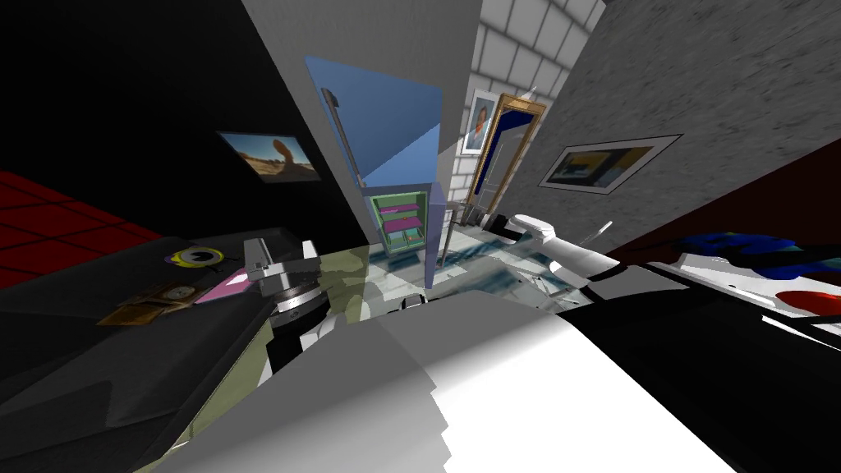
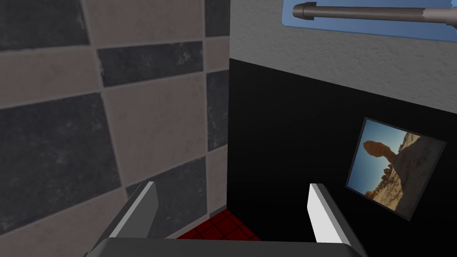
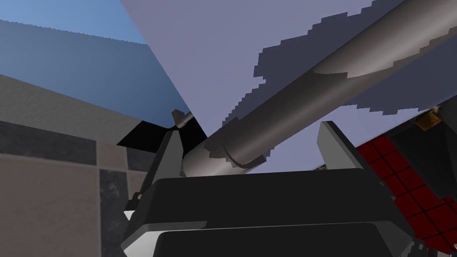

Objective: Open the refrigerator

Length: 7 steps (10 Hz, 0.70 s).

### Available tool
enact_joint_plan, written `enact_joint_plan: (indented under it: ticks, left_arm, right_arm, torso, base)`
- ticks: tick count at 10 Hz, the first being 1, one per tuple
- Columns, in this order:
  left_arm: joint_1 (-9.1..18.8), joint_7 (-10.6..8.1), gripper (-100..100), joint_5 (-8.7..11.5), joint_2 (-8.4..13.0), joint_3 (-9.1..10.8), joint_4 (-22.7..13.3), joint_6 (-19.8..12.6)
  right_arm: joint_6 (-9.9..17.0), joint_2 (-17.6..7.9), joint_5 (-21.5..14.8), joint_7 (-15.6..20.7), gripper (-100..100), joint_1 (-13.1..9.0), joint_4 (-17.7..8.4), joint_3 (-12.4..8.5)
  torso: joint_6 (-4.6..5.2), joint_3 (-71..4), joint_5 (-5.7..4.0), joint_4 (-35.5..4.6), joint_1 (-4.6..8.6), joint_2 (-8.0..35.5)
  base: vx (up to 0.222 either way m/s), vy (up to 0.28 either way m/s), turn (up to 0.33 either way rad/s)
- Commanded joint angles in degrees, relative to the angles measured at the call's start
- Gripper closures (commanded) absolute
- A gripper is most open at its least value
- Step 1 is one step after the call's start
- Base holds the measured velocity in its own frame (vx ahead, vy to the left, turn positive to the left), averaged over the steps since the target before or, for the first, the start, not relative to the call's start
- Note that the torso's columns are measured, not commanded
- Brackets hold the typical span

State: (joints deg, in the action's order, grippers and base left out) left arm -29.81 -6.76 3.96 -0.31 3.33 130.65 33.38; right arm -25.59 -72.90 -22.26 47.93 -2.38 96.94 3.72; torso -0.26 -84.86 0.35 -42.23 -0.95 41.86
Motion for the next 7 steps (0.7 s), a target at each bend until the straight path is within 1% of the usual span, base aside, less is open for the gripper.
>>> enact_joint_plan:
  ticks: [1, 2, 3, 4, 7]
  left_arm:
    - [0.0, 0.0, 0, 0.0, 0.0, 0.0, 0.0, 0.0]
    - [0.0, 0.0, 0, 0.0, 0.0, -0.01, 0.0, 0.0]
    - [0.0, 0.0, 0, 0.0, 0.0, 0.0, 0.0, 0.0]
    - [0.0, 0.0, 0, 0.0, 0.0, 0.0, 0.0, 0.0]
    - [0.0, 0.0, 0, 0.0, 0.0, 0.0, 0.0, 0.0]
  right_arm:
    - [0.1, -3.0, 1.1, -2.4, -100, -1.3, -0.2, -0.5]
    - [0.1, -4.5, 1.7, -3.6, -100, -1.7, -0.1, -0.8]
    - [0.5, -3.7, 1.3, -2.9, -100, -1.3, 0.3, -0.6]
    - [0.6, -3.9, 1.4, -3.2, 0, -1.4, 0.4, -0.7]
    - [0.5, -3.8, 1.4, -3.2, 0, -1.4, 0.4, -0.6]
  torso:
    - [0.0, 0.1, 0.0, 0.0, 0.09, 0.2]
    - [0.07, 0.3, -0.12, -0.1, 0.44, 0.4]
    - [0.21, 0.3, -0.3, -0.1, 0.86, 0.5]
    - [0.26, 0.4, -0.43, -0.1, 1.14, 0.5]
    - [0.3, 0.3, -0.39, -0.1, 1.06, 0.4]
  base:
    - [0.012, 0.064, -0.003]
    - [0.014, 0.042, 0.007]
    - [0.009, 0.021, 0.002]
    - [0.003, 0.011, 0.008]
    - [0.0, 0.003, 0.003]
